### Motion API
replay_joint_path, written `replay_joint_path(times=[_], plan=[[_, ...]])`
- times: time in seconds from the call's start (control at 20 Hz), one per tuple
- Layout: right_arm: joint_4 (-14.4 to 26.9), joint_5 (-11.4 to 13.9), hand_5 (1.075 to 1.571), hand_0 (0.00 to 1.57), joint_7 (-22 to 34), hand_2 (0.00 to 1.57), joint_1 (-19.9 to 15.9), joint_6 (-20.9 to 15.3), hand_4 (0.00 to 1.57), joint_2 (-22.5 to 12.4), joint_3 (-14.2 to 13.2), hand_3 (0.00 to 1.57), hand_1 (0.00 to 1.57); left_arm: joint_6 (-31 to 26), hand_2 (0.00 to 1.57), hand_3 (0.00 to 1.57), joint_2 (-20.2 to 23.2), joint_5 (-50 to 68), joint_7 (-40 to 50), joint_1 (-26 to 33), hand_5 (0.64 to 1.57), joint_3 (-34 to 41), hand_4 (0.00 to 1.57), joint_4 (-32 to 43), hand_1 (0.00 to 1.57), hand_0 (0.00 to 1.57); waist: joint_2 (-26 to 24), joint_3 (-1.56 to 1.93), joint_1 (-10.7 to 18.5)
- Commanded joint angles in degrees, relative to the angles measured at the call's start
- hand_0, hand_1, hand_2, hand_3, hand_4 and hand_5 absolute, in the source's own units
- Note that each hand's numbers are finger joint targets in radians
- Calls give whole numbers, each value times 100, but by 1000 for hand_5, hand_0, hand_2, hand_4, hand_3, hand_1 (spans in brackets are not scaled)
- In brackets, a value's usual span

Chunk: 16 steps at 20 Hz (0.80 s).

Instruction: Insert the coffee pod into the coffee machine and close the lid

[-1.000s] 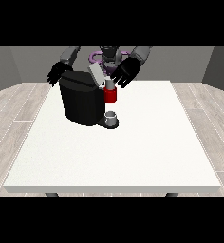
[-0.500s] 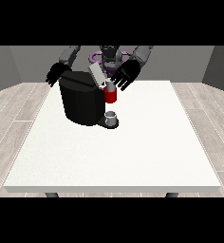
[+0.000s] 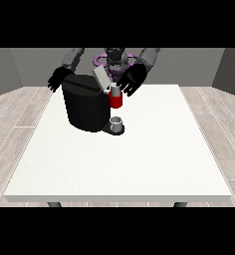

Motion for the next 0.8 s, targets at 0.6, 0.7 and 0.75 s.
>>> replay_joint_path(times=[0.6,0.7,0.75], plan=[[-79,136,1571,0,442,0,-247,-278,397,99,89,0,0,-104,1108,937,168,-202,-204,-150,1571,-58,393,67,1056,1056,119,-4,49],[-179,90,1571,0,253,0,-81,-136,335,92,132,0,0,178,1118,953,78,-281,-130,12,1571,-57,365,103,1051,1051,119,-3,-64],[144,-82,1571,0,60,0,-234,37,401,-201,-230,0,0,21,1125,961,14,-311,-95,-20,1571,-161,367,-30,1058,1058,109,-1,121]])
